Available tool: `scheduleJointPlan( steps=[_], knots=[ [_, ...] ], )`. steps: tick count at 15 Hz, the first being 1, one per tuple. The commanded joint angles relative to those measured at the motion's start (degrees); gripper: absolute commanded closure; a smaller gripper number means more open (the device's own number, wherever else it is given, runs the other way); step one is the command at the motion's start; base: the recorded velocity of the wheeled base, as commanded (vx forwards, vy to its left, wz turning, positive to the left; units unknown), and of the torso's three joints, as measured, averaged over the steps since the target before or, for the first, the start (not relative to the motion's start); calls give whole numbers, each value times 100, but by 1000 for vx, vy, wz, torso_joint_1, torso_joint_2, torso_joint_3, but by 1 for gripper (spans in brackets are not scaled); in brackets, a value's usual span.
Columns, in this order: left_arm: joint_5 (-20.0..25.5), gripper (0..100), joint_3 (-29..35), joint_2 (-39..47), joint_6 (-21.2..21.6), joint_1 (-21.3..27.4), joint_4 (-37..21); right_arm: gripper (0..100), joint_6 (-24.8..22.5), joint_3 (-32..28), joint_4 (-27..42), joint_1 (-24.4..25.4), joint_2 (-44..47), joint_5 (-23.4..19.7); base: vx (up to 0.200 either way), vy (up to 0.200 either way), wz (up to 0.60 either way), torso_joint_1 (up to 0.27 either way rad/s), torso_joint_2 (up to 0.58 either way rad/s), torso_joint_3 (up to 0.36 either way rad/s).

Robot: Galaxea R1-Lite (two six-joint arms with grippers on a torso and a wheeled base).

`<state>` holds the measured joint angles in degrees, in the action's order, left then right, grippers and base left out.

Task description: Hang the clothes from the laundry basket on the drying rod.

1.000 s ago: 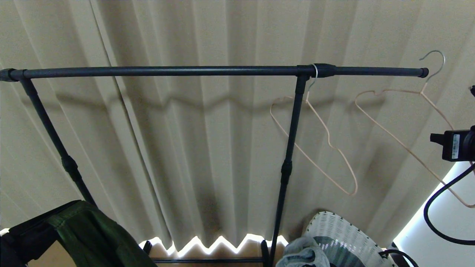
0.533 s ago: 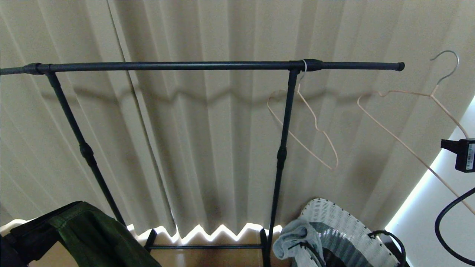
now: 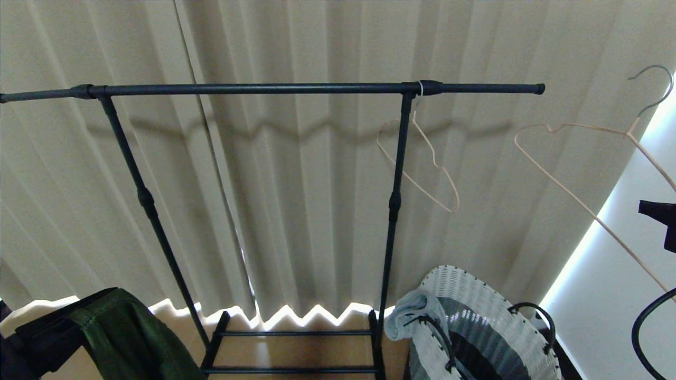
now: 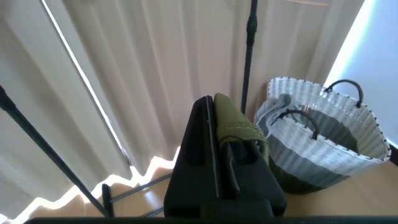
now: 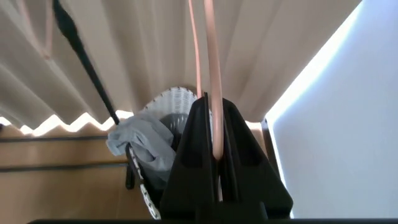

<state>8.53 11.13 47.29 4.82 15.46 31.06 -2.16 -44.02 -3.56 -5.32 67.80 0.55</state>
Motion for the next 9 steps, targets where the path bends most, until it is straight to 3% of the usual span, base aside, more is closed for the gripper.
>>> scheduleJointPlan(
  steps=[1, 5, 9],
  knots=[
    [-1, 100, 12, 17, 2, 1, -4, 100, -4, 43, 22, 22, -303, -266, 0, 0, 0, 0, 0, 0],
    [-1, 100, 30, 70, 2, 1, -4, 100, -13, 236, 48, 356, -760, -600, 0, 0, 0, 0, 0, 0],
    [-10, 100, 38, 70, 2, 1, -4, 100, -13, 341, 75, 786, -953, -600, 0, 200, 0, 0, 1, 2]
  ],
)
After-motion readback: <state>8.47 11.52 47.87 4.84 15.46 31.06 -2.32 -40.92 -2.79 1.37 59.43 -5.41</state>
